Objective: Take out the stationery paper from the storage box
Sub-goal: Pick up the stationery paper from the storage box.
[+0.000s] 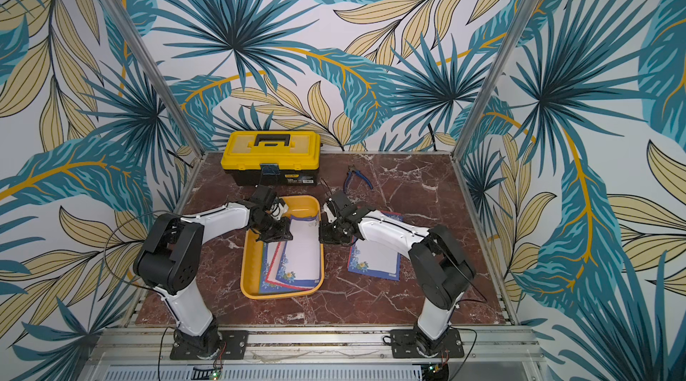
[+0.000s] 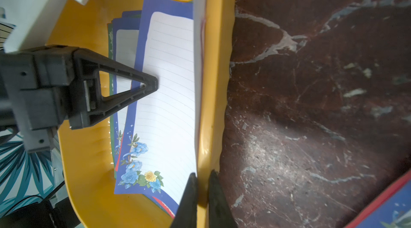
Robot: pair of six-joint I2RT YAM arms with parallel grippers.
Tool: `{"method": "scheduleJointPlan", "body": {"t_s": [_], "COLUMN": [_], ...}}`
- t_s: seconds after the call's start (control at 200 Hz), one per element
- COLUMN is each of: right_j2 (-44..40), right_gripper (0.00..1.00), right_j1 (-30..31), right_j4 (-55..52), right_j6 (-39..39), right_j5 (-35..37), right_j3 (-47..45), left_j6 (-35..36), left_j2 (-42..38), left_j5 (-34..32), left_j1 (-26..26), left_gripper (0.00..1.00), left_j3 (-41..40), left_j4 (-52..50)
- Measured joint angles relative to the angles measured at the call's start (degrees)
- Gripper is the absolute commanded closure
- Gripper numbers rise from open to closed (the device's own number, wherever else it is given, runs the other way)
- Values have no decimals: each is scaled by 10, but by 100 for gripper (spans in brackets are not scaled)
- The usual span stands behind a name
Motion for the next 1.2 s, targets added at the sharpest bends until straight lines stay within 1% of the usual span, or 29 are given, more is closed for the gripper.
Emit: {"method": "scheduleJointPlan", "body": {"t_s": [0.065,0.11,0.17,0.235,0.38,0.476,0.611,0.681,0.756,0.821,0.961,1.076,1.202], "right_j2": [-3,-9,-22,-40,-88,-118,-171,-203,-239,-273,-355,-408,-449], "right_gripper": [63,56,49,44,38,35,32,27,22,18,11,10,9], "right_j1": [0,0,0,0,0,0,0,0,0,0,0,0,0], "right_j4": [-16,-29,-45,-60,-81,-85,-86,-79,-62,-37,36,102,149], "right_j6": [-14,-18,-31,-41,-59,-73,-101,-122,-143,-161,-199,-227,-251], "right_j5": [13,22,36,48,70,83,108,121,129,133,125,105,87], "right_j3": [5,9,14,20,37,43,43,41,34,19,-39,-83,-108], "left_j6": [0,2,5,9,17,25,46,63,92,122,175,194,207], "left_j2": [-16,-37,-68,-109,-191,-227,-269,-290,-311,-327,-345,-340,-330], "left_j5": [0,0,1,4,20,35,57,64,73,86,122,140,150], "left_j1": [0,0,0,0,0,0,-4,-11,-31,-57,-114,-137,-153], "left_gripper": [100,100,100,100,100,100,100,100,100,100,100,100,100], "left_j3": [-3,-5,-5,-5,-3,4,41,70,105,134,195,241,270], "left_j4": [-2,-2,-3,-2,-1,-2,-5,-5,-4,-2,1,3,6]}}
